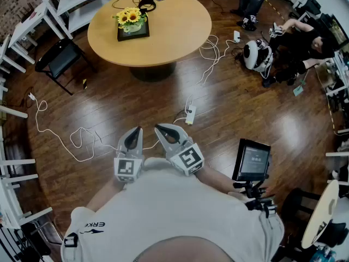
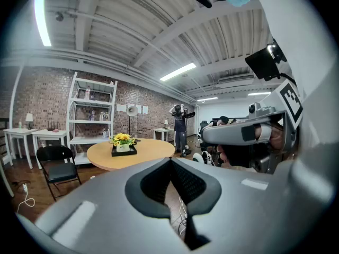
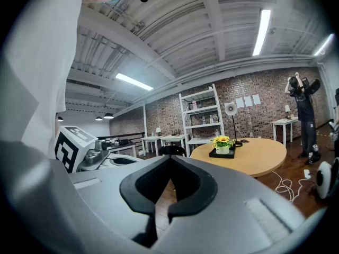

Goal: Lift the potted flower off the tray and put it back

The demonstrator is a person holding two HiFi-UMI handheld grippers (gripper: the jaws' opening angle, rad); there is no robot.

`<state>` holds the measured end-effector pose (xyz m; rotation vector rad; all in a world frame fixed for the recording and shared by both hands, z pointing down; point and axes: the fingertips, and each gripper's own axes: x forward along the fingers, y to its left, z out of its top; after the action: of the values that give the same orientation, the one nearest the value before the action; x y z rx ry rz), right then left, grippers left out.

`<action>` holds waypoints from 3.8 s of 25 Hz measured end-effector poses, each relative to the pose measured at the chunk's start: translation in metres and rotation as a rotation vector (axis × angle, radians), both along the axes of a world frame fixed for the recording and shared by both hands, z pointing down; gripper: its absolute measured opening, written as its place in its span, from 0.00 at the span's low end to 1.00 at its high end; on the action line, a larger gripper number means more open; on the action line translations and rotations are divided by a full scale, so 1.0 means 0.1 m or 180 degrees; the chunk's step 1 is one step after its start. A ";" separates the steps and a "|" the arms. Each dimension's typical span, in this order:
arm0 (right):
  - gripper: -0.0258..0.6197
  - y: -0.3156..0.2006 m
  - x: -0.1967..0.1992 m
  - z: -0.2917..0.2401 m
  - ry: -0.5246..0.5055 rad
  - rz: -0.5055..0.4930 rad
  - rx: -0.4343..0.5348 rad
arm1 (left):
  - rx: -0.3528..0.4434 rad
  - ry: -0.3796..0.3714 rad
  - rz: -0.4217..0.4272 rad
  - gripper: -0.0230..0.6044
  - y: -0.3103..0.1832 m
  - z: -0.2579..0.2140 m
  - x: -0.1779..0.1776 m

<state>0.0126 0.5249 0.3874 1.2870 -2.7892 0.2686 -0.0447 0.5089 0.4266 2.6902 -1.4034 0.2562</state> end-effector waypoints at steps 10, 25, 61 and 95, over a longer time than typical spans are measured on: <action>0.06 -0.03 0.40 0.01 -0.0020 -0.0146 0.0018 | -0.0086 -0.0009 -0.0156 0.04 0.04 -0.06 0.38; 0.06 -0.97 0.33 0.18 0.0101 -0.0144 -0.0049 | -0.0071 -0.0027 -0.0201 0.04 -0.89 0.07 0.24; 0.06 -4.63 0.16 0.37 0.0330 0.0334 -0.0211 | -0.0090 -0.0160 0.0003 0.04 -4.59 0.15 -0.32; 0.62 -6.63 0.06 1.92 0.1480 -0.1065 -0.0575 | -0.0704 -0.0505 -0.0601 0.04 -6.21 1.22 -0.66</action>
<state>0.0190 -0.1377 0.5797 0.7133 -2.4538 0.1690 -0.1110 -0.1119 0.5484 2.3871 -1.5563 0.5819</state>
